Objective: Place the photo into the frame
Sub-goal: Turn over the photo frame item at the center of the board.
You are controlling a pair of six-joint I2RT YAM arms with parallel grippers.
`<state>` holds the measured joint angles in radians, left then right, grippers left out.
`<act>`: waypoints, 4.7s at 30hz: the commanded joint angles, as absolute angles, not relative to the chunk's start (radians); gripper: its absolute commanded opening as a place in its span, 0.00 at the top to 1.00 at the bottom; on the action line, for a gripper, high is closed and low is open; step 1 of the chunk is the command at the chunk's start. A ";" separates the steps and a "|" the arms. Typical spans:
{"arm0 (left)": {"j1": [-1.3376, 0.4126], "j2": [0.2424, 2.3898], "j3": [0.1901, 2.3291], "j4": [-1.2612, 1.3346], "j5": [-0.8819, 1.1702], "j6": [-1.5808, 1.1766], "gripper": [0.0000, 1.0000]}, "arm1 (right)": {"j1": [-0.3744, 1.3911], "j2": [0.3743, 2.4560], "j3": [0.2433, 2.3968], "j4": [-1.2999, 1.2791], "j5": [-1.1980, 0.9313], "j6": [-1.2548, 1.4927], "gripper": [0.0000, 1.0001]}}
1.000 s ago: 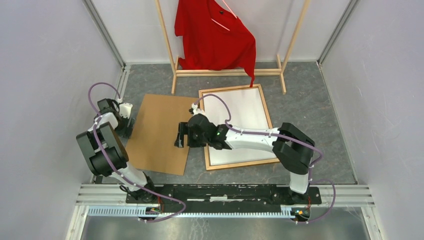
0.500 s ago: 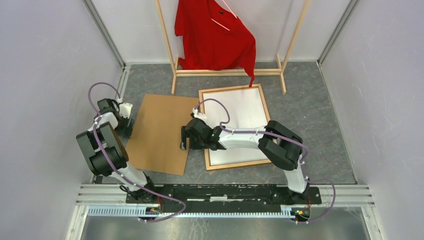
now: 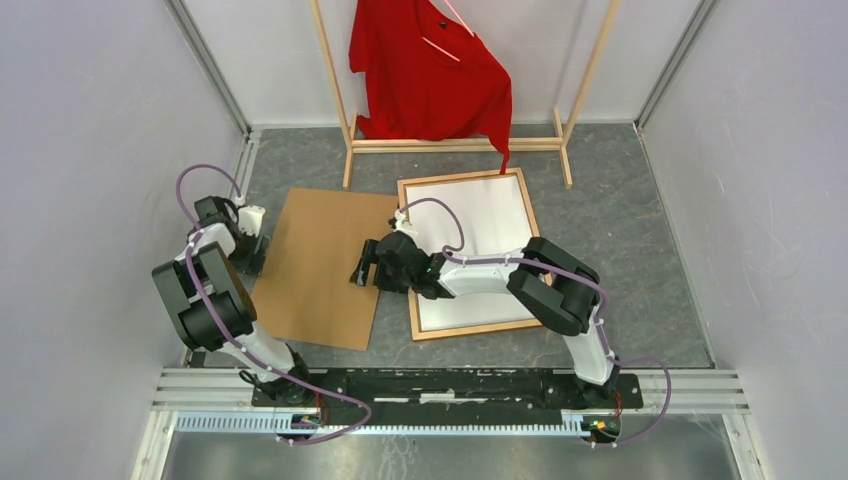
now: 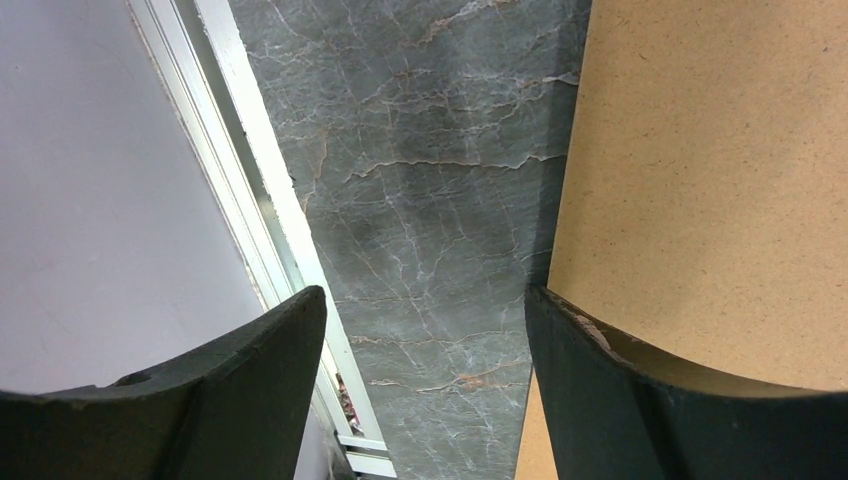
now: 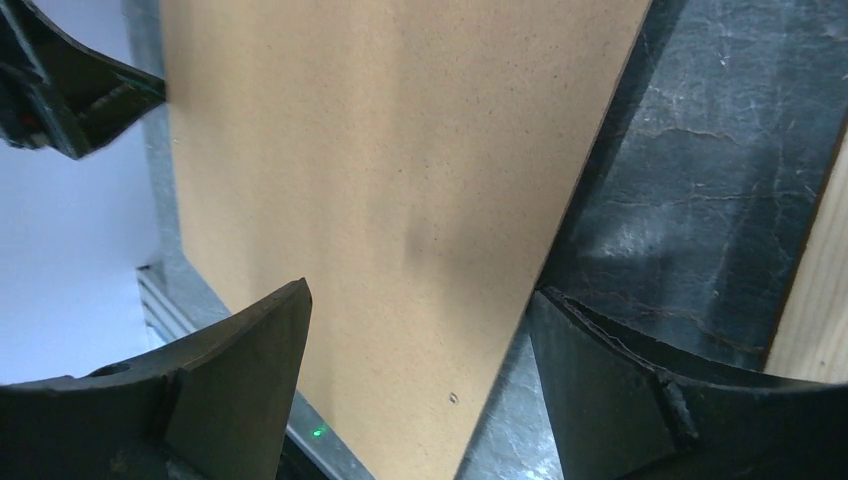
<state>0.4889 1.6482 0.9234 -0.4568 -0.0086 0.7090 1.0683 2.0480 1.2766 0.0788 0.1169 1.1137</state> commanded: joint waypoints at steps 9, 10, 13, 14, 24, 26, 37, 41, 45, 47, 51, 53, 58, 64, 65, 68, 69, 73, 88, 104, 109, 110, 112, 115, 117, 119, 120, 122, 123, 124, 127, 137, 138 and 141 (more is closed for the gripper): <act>0.475 1.758 0.820 -0.614 0.102 0.740 0.22 | 1.062 1.936 1.066 0.582 -0.039 1.266 0.20; 0.475 1.758 0.820 -0.614 0.103 0.740 0.22 | 1.061 1.924 1.043 0.642 -0.048 1.273 0.21; 0.471 1.760 0.818 -0.615 0.102 0.741 0.23 | 1.063 1.917 1.025 0.777 -0.084 1.295 0.25; 0.470 1.761 0.815 -0.614 0.103 0.741 0.23 | 1.064 1.925 1.035 0.799 -0.100 1.299 0.26; 0.469 1.749 0.807 -0.629 0.112 0.748 0.23 | 1.073 1.984 1.120 0.708 -0.094 1.284 0.40; 0.468 1.747 0.809 -0.637 0.119 0.751 0.22 | 1.072 1.990 1.135 0.693 -0.087 1.276 0.43; 0.472 1.616 0.914 -0.771 0.172 0.794 0.00 | 1.032 1.978 1.241 0.539 -0.070 1.219 1.00; 0.473 1.507 1.021 -0.828 0.261 0.780 0.00 | 1.003 1.925 1.252 0.499 -0.061 1.202 1.00; 0.473 1.400 1.156 -0.959 0.424 0.874 0.00 | 0.968 1.883 1.312 0.443 -0.062 1.200 1.00; 0.472 1.336 1.203 -1.031 0.550 0.961 0.00 | 0.948 1.868 1.356 0.402 -0.059 1.205 1.00; 0.475 1.172 1.233 -1.128 0.743 1.151 0.00 | 0.926 1.834 1.456 0.262 0.018 1.254 1.00; 0.474 1.097 1.223 -1.147 0.812 1.218 0.00 | 0.913 1.823 1.491 0.236 0.044 1.318 1.00; 0.474 0.970 1.197 -1.264 0.865 1.452 0.00 | 0.908 1.806 1.605 0.141 0.127 1.368 1.00; 0.473 0.892 1.179 -1.383 0.855 1.688 0.00 | 0.908 1.731 1.575 0.105 0.238 1.425 1.00; 0.474 0.885 1.179 -1.410 0.857 1.732 0.00 | 0.909 1.717 1.561 0.109 0.247 1.431 1.00; 0.473 0.855 1.147 -1.464 0.858 1.869 0.00 | 0.913 1.678 1.495 0.139 0.248 1.466 1.00; 0.474 0.834 1.125 -1.465 0.855 1.893 0.00 | 0.920 1.666 1.464 0.162 0.247 1.482 1.00; 0.473 0.708 1.016 -1.391 0.842 2.020 0.00 | 0.951 1.650 1.362 0.248 0.214 1.541 1.00; 0.473 0.551 0.888 -1.143 0.914 2.038 0.23 | 0.970 1.665 1.334 0.378 0.126 1.635 1.00; 0.473 0.605 0.867 -1.022 1.022 2.108 0.95 | 0.974 1.652 1.159 0.592 0.036 1.753 0.99; 0.473 0.610 0.869 -0.915 1.002 1.993 0.98 | 0.983 1.693 1.212 0.577 -0.058 1.682 0.79; 0.473 0.610 0.872 -0.865 0.994 1.939 0.98 | 0.981 1.700 1.225 0.559 -0.089 1.644 0.71; 0.474 0.616 0.874 -0.744 0.971 1.841 0.98 | 0.965 1.710 1.252 0.513 -0.183 1.545 0.54; 0.473 0.629 0.884 -0.587 0.953 1.728 0.98 | 0.928 1.701 1.272 0.415 -0.314 1.353 0.36; 0.473 0.652 0.910 -0.574 0.952 1.734 0.98 | 0.902 1.679 1.286 0.298 -0.376 1.184 0.27; 0.473 0.692 0.950 -0.566 0.958 1.703 0.98 | 0.878 1.642 1.302 0.167 -0.394 0.987 0.19; 0.474 0.707 0.969 -0.552 0.958 1.669 0.98 | 0.867 1.627 1.325 0.094 -0.400 0.878 0.16; 0.473 0.735 1.002 -0.531 0.950 1.618 0.98 | 0.851 1.607 1.374 -0.048 -0.403 0.679 0.15; 0.473 0.749 1.019 -0.542 0.946 1.619 0.98 | 0.843 1.598 1.396 -0.112 -0.402 0.593 0.14; 0.473 0.759 1.041 -0.576 0.944 1.637 0.98 | 0.833 1.589 1.417 -0.156 -0.391 0.499 0.14; 0.474 0.799 1.117 -0.757 0.954 1.779 0.98 | 0.816 1.533 1.434 -0.239 -0.299 0.209 0.13; 0.470 0.991 1.442 -1.464 0.976 2.204 0.98 | 0.818 1.231 1.009 0.203 -0.363 -0.554 0.07; 0.470 0.988 1.441 -1.466 0.973 2.213 0.98 | 0.817 1.237 1.021 0.181 -0.413 -0.584 0.07; 0.468 0.974 1.429 -1.465 0.964 2.236 0.98 | 0.822 1.278 1.055 0.125 -0.482 -0.645 0.10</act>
